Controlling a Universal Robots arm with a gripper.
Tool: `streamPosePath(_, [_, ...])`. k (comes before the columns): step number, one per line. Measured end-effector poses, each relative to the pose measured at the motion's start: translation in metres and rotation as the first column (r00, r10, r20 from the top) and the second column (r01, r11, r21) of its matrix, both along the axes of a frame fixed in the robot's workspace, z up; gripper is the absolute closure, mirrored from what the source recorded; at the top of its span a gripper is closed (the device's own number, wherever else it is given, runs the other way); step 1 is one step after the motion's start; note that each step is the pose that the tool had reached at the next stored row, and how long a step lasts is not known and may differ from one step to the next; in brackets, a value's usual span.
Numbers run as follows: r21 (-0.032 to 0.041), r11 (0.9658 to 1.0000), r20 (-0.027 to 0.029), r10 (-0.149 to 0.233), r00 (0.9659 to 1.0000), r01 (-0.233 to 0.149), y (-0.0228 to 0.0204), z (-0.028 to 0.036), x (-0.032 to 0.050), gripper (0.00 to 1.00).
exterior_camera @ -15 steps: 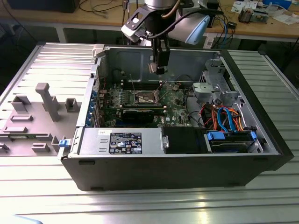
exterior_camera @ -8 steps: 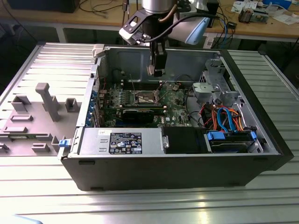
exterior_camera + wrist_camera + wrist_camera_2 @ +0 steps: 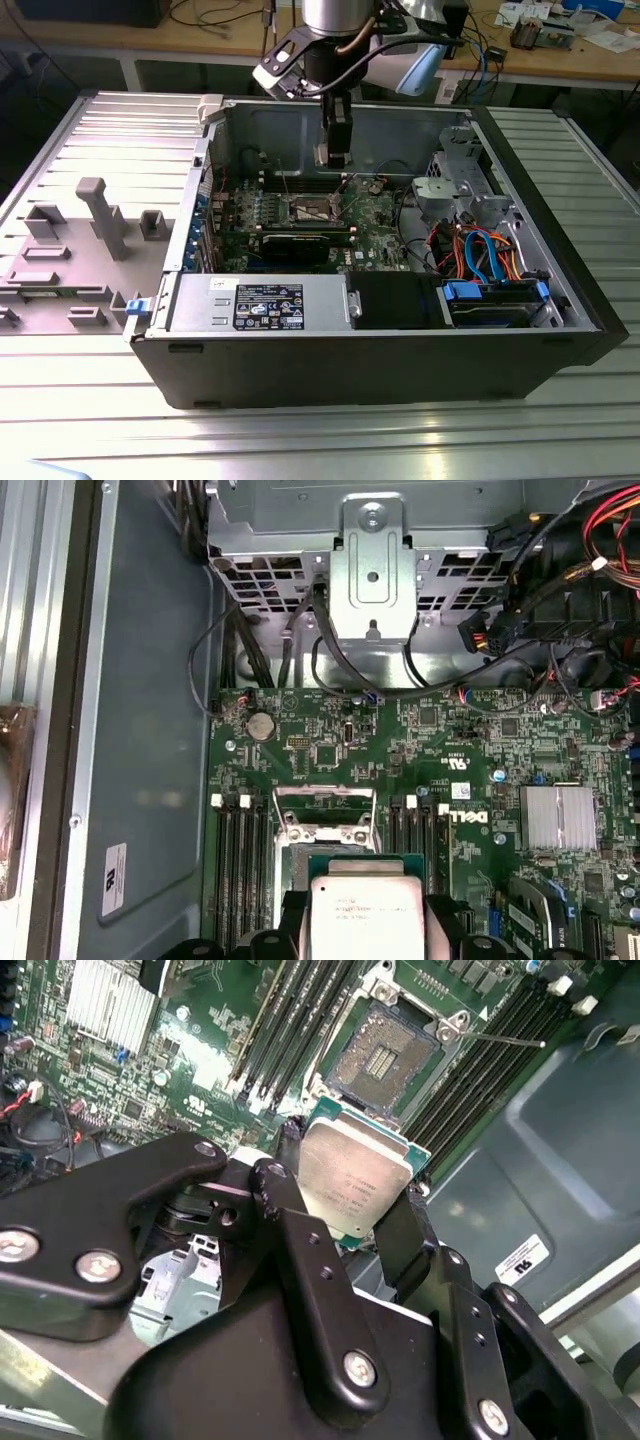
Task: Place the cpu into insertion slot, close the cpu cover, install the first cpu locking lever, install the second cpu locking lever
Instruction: 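Place the cpu into insertion slot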
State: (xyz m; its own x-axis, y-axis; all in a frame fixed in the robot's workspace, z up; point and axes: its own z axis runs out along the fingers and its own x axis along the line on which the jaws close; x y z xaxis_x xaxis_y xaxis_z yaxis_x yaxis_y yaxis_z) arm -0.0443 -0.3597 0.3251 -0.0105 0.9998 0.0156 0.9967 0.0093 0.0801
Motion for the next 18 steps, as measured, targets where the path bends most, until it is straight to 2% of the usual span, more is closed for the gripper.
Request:
streamPosePath(13, [0.0000, 1.0000, -0.0001, 0.000, 1.0000, 0.000, 0.0000, -0.0004, -0.0014, 0.46])
streamPosePath(14, [-0.0027, 1.0000, 0.0001, 0.000, 1.0000, 0.000, 0.0001, -0.0007, -0.0014, 0.46])
streamPosePath(16, [-0.0127, 0.9999, -0.0026, 0.000, 1.0000, 0.000, 0.0003, -0.0012, -0.0014, 0.46])
streamPosePath(17, [-0.0129, 0.9999, -0.0041, 0.000, 1.0000, 0.000, 0.0005, -0.0020, -0.0013, 0.46])
streamPosePath(18, [-0.0131, 0.9999, -0.0100, 0.000, 1.0000, 0.000, 0.0007, -0.0026, -0.0013, 0.46])
